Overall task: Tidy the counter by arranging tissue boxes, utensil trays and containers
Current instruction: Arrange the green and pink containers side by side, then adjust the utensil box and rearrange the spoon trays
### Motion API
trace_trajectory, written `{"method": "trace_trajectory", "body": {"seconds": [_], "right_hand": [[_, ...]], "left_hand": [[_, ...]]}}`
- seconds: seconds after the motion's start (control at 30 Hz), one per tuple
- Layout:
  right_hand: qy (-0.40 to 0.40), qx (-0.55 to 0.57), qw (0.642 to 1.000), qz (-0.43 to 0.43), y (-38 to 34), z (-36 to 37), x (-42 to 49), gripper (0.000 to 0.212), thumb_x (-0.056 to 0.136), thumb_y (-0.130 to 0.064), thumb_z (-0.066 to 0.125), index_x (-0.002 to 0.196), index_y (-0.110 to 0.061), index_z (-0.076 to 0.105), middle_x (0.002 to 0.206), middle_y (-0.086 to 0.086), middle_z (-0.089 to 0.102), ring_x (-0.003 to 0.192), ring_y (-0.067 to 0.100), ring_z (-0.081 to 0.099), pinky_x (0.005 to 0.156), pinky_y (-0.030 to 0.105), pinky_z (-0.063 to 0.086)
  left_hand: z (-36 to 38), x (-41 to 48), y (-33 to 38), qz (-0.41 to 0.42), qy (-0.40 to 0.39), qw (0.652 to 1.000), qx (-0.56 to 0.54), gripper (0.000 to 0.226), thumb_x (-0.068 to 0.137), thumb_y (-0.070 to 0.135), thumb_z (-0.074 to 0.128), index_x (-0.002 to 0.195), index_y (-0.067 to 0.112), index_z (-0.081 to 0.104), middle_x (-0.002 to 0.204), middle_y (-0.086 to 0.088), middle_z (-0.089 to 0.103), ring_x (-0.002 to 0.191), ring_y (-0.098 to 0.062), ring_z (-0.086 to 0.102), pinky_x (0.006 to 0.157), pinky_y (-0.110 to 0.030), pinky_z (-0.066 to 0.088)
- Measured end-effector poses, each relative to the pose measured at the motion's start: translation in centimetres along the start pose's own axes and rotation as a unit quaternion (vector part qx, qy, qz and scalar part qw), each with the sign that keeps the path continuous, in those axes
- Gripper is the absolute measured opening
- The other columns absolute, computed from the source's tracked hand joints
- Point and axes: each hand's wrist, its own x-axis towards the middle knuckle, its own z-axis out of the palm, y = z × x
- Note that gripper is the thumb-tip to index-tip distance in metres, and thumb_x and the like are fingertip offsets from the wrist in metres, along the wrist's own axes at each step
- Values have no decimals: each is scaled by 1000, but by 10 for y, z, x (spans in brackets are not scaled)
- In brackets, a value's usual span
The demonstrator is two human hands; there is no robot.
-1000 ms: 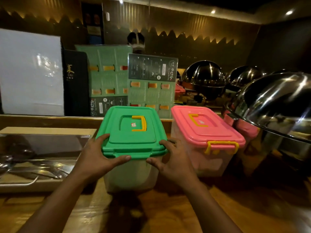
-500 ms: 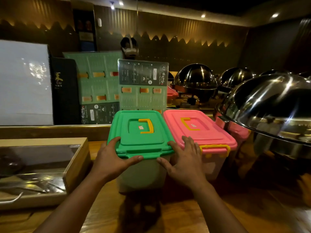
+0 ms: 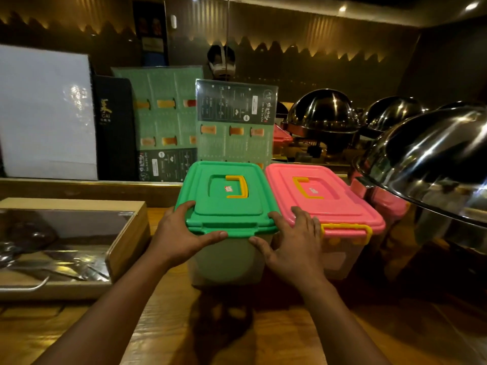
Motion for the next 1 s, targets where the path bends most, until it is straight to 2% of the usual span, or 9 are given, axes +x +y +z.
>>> {"method": "trace_trajectory", "body": {"seconds": [0.4,0.47,0.53,0.63,0.73,0.83,0.97,1.0], "right_hand": [[11,10,1000,-12,-4,1,-2,84,76,-82,44,140,-29,56,150,17,38,143,37,24,120,54,15],[43,34,998,-32,-14,0,-5,78,79,-74,52,137,-22,59,146,19,43,140,39,31,116,55,26],[105,97,987,-73,-36,0,-11,62,82,-57,63,127,-15,64,137,20,50,130,38,43,107,53,39],[133,173,965,-147,-91,13,-24,37,84,-35,70,114,-12,68,121,14,58,114,31,54,97,47,46],[54,203,957,-199,-156,43,-37,34,88,-37,65,115,-17,67,113,6,60,105,24,56,90,41,49],[-40,192,965,-174,-217,84,-45,46,90,-51,58,130,-29,56,120,-2,55,109,18,54,90,40,50],[-120,170,972,-107,-277,125,-49,65,90,-63,55,148,-43,36,139,-11,43,120,11,48,95,29,49],[-126,158,974,-100,-287,133,-51,66,90,-63,57,150,-44,35,142,-10,41,121,11,47,94,26,47]], "left_hand": [[-9,2,-7,7,-43,999,-28,132,42,84,81,154,33,32,153,-1,43,133,-19,51,106,-46,51],[-17,-2,-12,15,-63,996,-65,125,52,74,85,156,37,26,156,2,41,135,-16,49,108,-44,48],[-31,-6,-22,32,-59,995,-73,116,60,69,84,154,45,22,158,7,39,140,-16,44,109,-48,47],[-69,-7,-50,22,-32,999,-32,109,67,70,78,155,50,16,167,2,25,150,-26,30,111,-58,40],[-125,-3,-94,1,-11,1000,6,96,80,53,77,156,43,20,164,-5,31,147,-33,34,108,-60,42],[-189,1,-151,-16,33,998,50,87,82,47,77,155,37,28,159,-7,38,142,-34,40,104,-58,46],[-275,8,-235,-46,83,987,129,87,71,69,68,144,30,44,139,-15,54,121,-34,57,89,-52,55],[-293,8,-252,-55,85,982,158,82,71,68,70,139,26,49,135,-16,57,117,-35,58,86,-51,54]]}}
